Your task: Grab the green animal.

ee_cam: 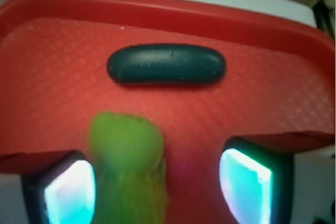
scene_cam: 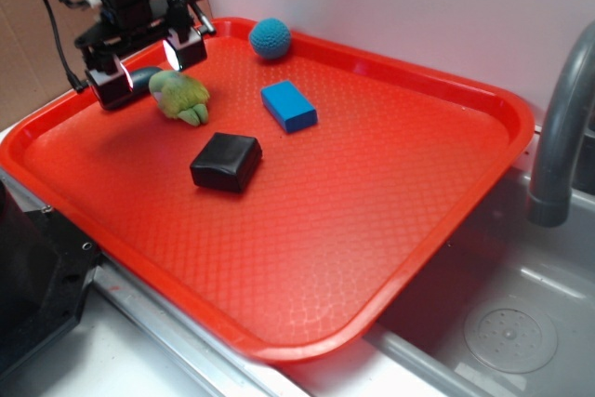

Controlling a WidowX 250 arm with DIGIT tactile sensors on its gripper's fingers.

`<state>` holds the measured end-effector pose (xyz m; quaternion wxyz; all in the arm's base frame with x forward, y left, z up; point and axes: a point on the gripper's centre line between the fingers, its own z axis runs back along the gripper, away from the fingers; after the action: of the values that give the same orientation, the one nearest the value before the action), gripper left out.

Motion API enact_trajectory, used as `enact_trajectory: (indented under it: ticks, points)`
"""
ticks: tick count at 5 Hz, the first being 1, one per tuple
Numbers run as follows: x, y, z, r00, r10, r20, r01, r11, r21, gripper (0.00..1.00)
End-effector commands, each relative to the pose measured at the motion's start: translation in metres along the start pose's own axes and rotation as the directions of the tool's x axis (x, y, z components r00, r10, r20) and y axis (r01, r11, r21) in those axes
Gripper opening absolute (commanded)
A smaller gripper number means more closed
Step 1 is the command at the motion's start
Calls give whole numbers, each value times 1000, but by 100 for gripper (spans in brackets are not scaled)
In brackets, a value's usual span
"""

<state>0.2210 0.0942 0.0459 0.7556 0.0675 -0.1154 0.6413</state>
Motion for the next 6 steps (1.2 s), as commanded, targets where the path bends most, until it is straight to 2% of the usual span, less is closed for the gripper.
enact_trajectory:
  ticks: [1,2,3,4,5,6]
  points:
    - [4,-21,-27,999,-33,-24,30,994,-104,100]
    - [2,-20,-29,999,-30,-13,29,994,-105,77]
    - [1,-18,-20,999,-42,7,43,992,-121,0]
    - [-1,-20,9,964,-263,-34,258,959,-116,0]
    - [-9,-20,38,869,-488,-86,466,864,-193,0]
    - [-35,-22,75,709,-691,-143,658,721,-218,0]
